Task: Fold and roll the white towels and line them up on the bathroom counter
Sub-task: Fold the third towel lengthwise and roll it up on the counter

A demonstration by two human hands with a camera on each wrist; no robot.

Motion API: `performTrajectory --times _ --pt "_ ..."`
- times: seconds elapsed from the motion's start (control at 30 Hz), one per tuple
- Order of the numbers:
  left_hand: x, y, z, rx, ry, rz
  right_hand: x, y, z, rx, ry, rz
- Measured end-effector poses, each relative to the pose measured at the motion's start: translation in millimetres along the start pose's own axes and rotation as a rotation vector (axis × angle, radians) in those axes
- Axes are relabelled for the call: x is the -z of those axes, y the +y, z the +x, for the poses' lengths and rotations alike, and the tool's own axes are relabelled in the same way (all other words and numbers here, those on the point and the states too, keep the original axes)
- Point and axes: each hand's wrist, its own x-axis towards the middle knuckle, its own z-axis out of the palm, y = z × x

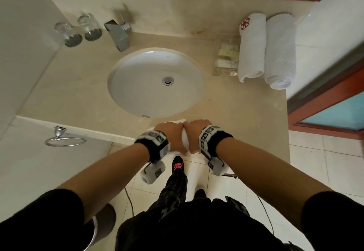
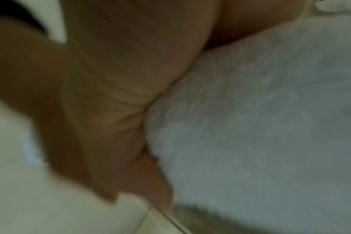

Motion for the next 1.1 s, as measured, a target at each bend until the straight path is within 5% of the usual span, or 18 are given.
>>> performTrajectory --times 0.17,0.4,0.5,0.6,0.73,0.83,0.93,1.1 --pt "-24.7 2.8 -13.0 -0.117 0.280 0.298 1.2 5.6 14.1 0.001 -0.223 0.239" --pt "-5.6 -2.8 3.4 -0.149 0.220 0.182 -31.5 -4.7 -11.6 -0.096 0.195 0.106" --pt "-0.4 -2.5 6.5 -0.168 0.220 0.170 -35.7 -3.8 -13.5 -0.113 0.211 0.143" --pt "-7.6 -7.9 5.5 -0.102 0.356 0.122 -22.2 1.4 -16.2 -0.128 0.216 0.219" --pt "-3.6 -9.5 -1.6 0.224 0.585 -0.163 -9.1 20.5 -22.5 -0.239 0.281 0.386" --pt "17.7 16.6 -3.4 0.398 0.735 -0.718 11.3 22.1 -28.3 -0.327 0.332 0.546" --pt "54.9 42.0 -1.0 0.443 0.695 -1.340 31.8 20.4 -30.5 -0.370 0.387 0.664" --pt "92.0 47.7 15.5 0.284 0.379 -1.567 45.2 39.6 -54.7 -0.429 0.472 0.683"
